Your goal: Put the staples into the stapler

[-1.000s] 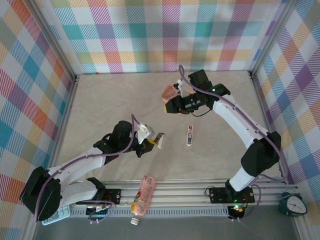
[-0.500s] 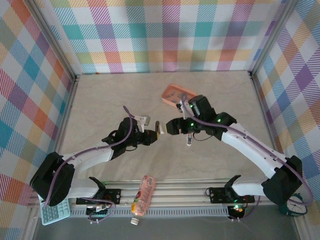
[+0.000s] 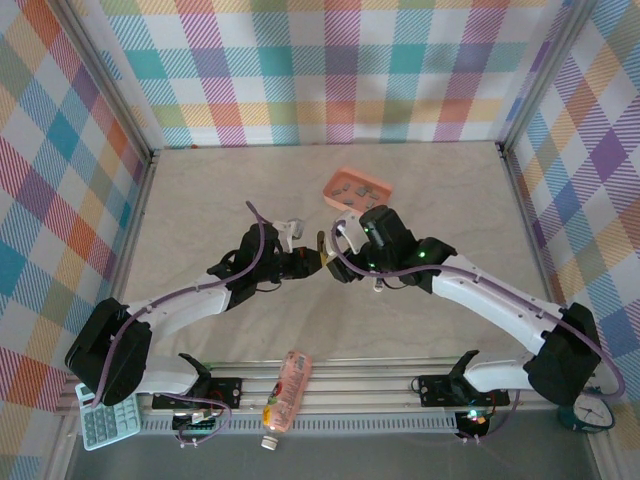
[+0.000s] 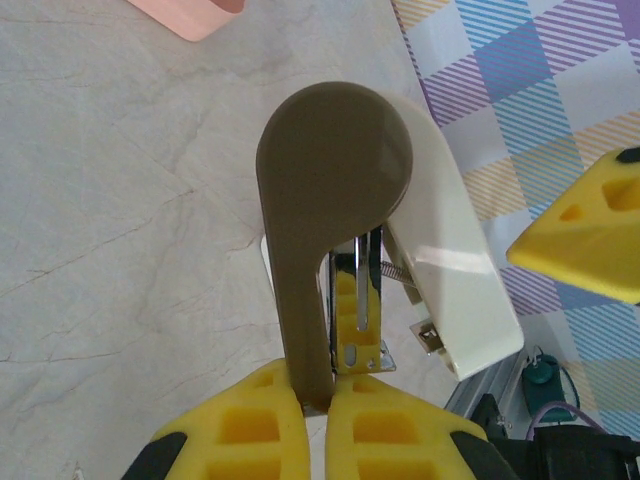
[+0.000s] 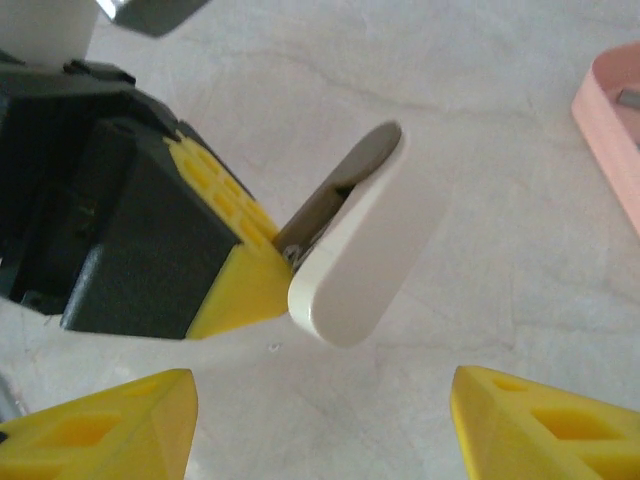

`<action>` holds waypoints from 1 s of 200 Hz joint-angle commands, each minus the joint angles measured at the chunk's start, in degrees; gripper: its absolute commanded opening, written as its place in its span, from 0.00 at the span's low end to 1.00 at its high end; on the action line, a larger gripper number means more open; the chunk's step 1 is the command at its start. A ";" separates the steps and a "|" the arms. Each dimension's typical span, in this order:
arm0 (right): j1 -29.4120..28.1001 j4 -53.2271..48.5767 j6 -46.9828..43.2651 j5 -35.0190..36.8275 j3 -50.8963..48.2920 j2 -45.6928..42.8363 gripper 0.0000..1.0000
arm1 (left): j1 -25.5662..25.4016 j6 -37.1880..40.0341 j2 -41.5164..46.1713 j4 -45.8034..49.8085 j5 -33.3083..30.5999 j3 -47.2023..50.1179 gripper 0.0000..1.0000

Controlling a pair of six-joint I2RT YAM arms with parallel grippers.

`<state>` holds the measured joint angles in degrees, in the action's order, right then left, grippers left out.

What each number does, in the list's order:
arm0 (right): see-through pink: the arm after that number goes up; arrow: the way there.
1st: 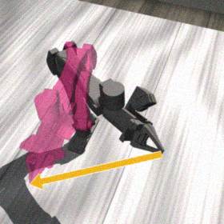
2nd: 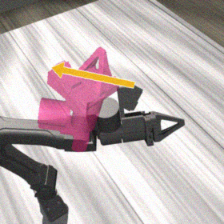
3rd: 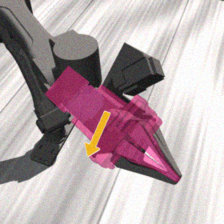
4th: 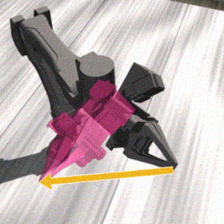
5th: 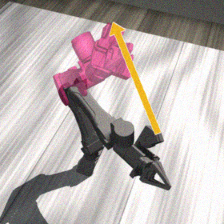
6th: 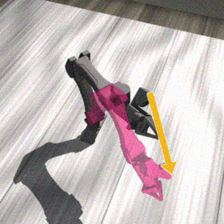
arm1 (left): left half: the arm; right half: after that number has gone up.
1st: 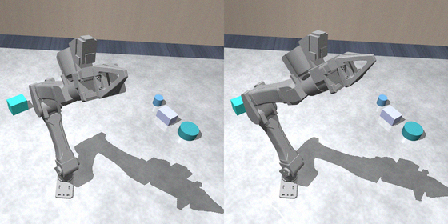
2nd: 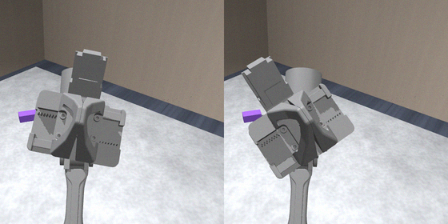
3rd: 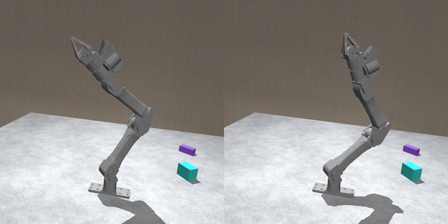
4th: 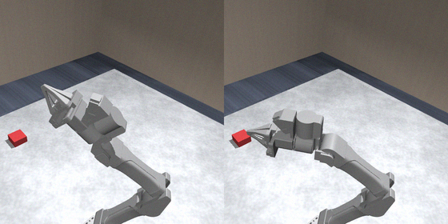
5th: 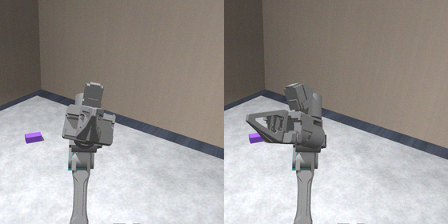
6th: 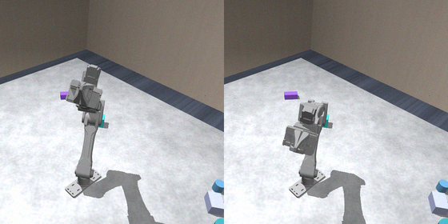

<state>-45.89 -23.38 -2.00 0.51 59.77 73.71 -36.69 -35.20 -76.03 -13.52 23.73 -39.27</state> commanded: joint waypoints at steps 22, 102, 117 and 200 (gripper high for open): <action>-0.25 5.78 -3.18 0.03 -0.53 1.91 0.67 | -0.49 -1.06 0.81 0.07 1.49 -1.25 0.00; 0.95 4.22 -2.92 5.18 1.40 4.45 0.61 | -0.49 -1.05 1.57 0.40 1.85 -1.64 0.00; 1.95 3.67 -2.62 6.26 1.76 4.36 0.59 | -0.49 -0.76 1.81 0.64 1.94 -1.38 0.00; 7.16 9.53 -1.43 3.63 3.94 6.68 0.53 | -0.66 0.78 1.92 -1.13 6.69 -1.16 0.00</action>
<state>-40.47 -17.96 -3.88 3.90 61.71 78.65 -36.67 -36.38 -76.01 -13.28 25.67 -39.27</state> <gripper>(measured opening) 0.537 0.066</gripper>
